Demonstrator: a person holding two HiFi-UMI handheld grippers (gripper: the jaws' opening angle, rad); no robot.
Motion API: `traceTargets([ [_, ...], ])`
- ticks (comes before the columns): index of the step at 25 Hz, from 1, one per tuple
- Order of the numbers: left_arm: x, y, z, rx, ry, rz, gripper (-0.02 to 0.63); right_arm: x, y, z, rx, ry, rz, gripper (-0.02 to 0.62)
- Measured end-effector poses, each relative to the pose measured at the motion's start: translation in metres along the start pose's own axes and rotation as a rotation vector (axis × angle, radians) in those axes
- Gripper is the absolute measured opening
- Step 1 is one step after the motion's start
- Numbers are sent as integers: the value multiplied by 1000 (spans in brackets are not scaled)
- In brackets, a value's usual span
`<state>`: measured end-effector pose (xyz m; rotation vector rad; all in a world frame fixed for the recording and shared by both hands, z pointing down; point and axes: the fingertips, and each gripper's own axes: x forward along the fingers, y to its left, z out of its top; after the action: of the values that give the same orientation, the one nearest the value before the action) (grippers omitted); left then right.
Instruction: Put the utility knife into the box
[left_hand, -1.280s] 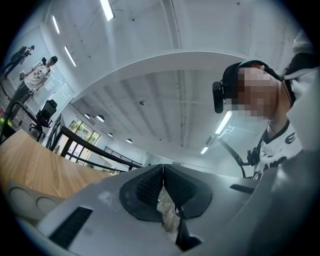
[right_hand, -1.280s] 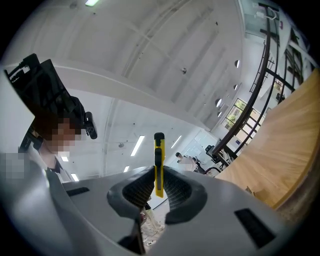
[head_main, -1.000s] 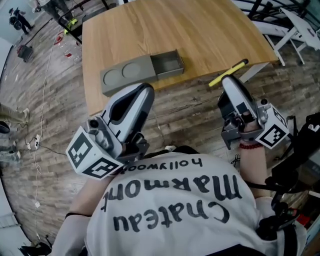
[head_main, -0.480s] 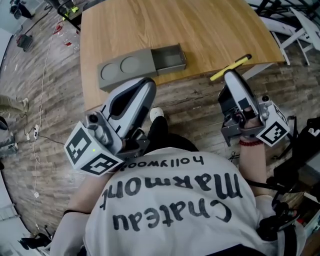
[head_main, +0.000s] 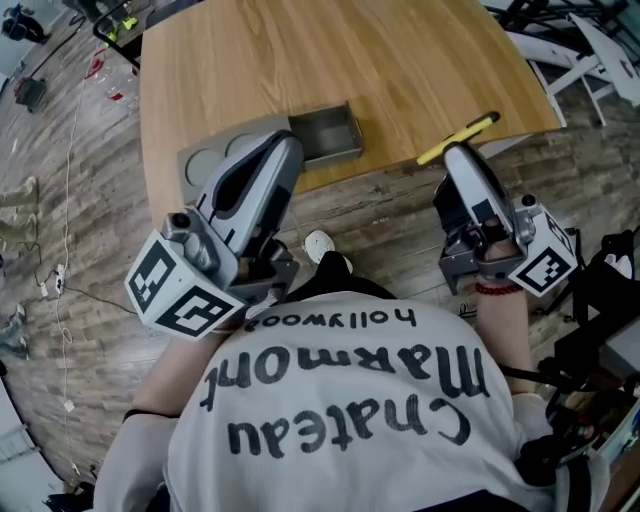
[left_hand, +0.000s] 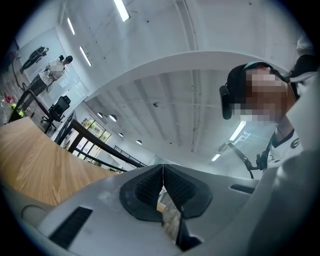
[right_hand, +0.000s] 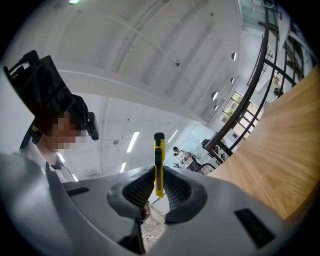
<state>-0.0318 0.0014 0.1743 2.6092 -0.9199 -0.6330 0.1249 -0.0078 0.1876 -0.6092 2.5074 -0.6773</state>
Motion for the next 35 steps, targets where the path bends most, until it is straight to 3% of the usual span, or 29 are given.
traceTargets([
  [8, 43, 57, -14, -79, 46, -26, 9, 31, -61, 4, 19, 48, -60, 54],
  [35, 13, 151, -21, -160, 39, 193, 9, 96, -153, -73, 137, 246, -90, 54],
])
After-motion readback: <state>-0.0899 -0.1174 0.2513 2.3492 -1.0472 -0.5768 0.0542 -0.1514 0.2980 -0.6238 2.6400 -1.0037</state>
